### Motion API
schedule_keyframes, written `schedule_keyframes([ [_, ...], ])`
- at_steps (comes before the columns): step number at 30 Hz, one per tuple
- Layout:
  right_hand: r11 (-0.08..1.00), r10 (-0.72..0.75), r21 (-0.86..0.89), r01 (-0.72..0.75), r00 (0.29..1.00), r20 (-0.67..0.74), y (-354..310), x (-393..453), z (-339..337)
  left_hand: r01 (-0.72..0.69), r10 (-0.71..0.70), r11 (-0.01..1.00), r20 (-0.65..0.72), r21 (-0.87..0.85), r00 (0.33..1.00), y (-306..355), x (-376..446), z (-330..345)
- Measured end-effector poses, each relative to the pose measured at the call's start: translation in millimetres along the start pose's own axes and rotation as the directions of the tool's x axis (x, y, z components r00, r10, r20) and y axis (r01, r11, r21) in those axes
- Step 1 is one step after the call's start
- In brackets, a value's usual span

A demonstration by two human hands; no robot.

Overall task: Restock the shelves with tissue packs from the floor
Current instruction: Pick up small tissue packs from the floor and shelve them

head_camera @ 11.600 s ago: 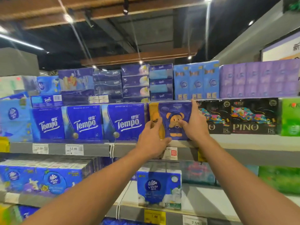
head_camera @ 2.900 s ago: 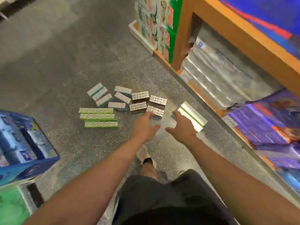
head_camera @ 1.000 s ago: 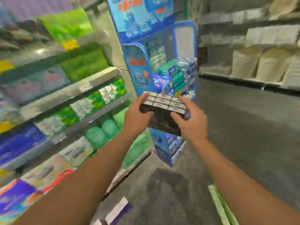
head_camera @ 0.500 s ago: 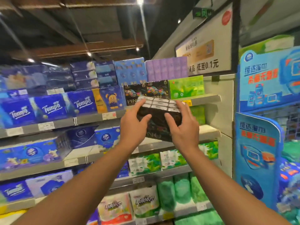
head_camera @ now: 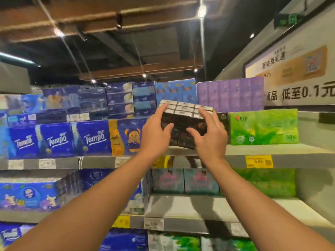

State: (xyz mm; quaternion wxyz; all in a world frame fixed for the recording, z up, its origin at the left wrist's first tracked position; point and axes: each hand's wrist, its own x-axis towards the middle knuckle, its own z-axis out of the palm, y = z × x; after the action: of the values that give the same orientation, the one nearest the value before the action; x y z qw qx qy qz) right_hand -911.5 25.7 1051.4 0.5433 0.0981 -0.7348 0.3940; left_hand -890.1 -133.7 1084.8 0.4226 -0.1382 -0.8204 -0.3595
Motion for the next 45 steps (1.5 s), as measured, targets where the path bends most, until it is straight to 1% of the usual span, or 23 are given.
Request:
schedule_keyframes([
  [3, 1.0, -0.001, 0.023, 0.001, 1.0, 0.027, 27, 24, 31, 0.015, -0.018, 0.997, -0.046, -0.072, 0.999, -22, 25, 29],
  [6, 0.999, 0.034, 0.012, -0.035, 0.993, 0.115, 48, 37, 66, 0.038, -0.038, 0.999, -0.016, 0.032, 0.999, -48, 37, 55],
  [8, 1.0, 0.018, -0.025, -0.013, 0.978, 0.209, 56, 42, 86, 0.098, -0.097, 0.987, -0.015, 0.124, 0.995, -61, 38, 69],
  [9, 0.999, 0.004, -0.041, 0.006, 0.969, 0.245, 58, 45, 94, 0.114, -0.109, 0.98, -0.039, 0.164, 0.993, -68, 35, 74],
  [10, 0.999, 0.006, -0.05, 0.008, 0.964, 0.267, 59, 47, 100, 0.094, -0.078, 0.974, -0.083, 0.205, 0.993, -76, 33, 80],
  [11, 0.998, 0.023, -0.059, -0.006, 0.96, 0.279, 61, 50, 106, 0.046, -0.016, 0.968, -0.122, 0.248, 0.992, -84, 31, 85],
  [12, 0.997, 0.053, -0.075, -0.033, 0.955, 0.291, 63, 51, 110, 0.009, 0.032, 0.962, -0.143, 0.273, 0.989, -94, 30, 90],
  [13, 0.993, 0.086, -0.1, -0.058, 0.949, 0.305, 64, 51, 112, -0.004, 0.046, 0.961, -0.144, 0.276, 0.988, -103, 30, 93],
  [15, 0.984, 0.131, -0.156, -0.084, 0.937, 0.323, 66, 48, 116, 0.039, -0.01, 0.966, -0.113, 0.255, 0.994, -113, 30, 97],
  [16, 0.98, 0.129, -0.187, -0.07, 0.938, 0.323, 67, 47, 118, 0.054, -0.03, 0.967, -0.101, 0.249, 0.994, -115, 32, 98],
  [18, 0.968, 0.101, -0.25, -0.016, 0.939, 0.33, 67, 45, 121, 0.032, -0.011, 0.967, -0.084, 0.252, 0.996, -118, 34, 99],
  [23, 0.942, 0.065, -0.331, 0.055, 0.938, 0.341, 62, 45, 126, -0.008, 0.022, 0.978, -0.061, 0.209, 0.998, -123, 32, 98],
  [27, 0.913, 0.101, -0.405, 0.05, 0.934, 0.344, 54, 41, 121, -0.052, 0.058, 0.983, -0.029, 0.177, 0.998, -124, 31, 94],
  [30, 0.844, 0.163, -0.533, 0.054, 0.922, 0.351, 40, 28, 105, -0.203, 0.204, 0.978, -0.035, 0.04, 0.978, -128, 23, 84],
  [32, 0.81, 0.175, -0.585, 0.047, 0.932, 0.317, 28, 11, 91, -0.298, 0.295, 0.953, -0.056, -0.051, 0.954, -130, 11, 75],
  [33, 0.808, 0.166, -0.588, 0.041, 0.941, 0.294, 21, -1, 83, -0.335, 0.33, 0.938, -0.067, -0.093, 0.942, -131, 3, 71],
  [35, 0.836, 0.131, -0.547, 0.033, 0.957, 0.258, 10, -31, 68, -0.365, 0.358, 0.913, -0.073, -0.18, 0.931, -132, -15, 66],
  [38, 0.874, 0.13, -0.486, -0.02, 0.972, 0.194, -5, -87, 43, -0.315, 0.336, 0.893, 0.012, -0.323, 0.942, -130, -52, 66],
  [40, 0.854, 0.179, -0.514, -0.082, 0.974, 0.142, -10, -130, 22, -0.244, 0.323, 0.875, 0.13, -0.418, 0.938, -126, -83, 71],
  [41, 0.833, 0.227, -0.539, -0.127, 0.966, 0.123, -10, -154, 10, -0.196, 0.318, 0.868, 0.205, -0.457, 0.926, -123, -99, 75],
  [43, 0.757, 0.363, -0.609, -0.237, 0.927, 0.09, -10, -200, -16, -0.076, 0.301, 0.857, 0.376, -0.51, 0.876, -113, -134, 87],
  [44, 0.707, 0.431, -0.646, -0.288, 0.9, 0.07, -11, -222, -32, -0.004, 0.287, 0.855, 0.465, -0.519, 0.838, -106, -154, 91],
  [45, 0.655, 0.487, -0.677, -0.335, 0.873, 0.039, -11, -245, -50, 0.059, 0.283, 0.851, 0.551, -0.521, 0.785, -95, -175, 94],
])
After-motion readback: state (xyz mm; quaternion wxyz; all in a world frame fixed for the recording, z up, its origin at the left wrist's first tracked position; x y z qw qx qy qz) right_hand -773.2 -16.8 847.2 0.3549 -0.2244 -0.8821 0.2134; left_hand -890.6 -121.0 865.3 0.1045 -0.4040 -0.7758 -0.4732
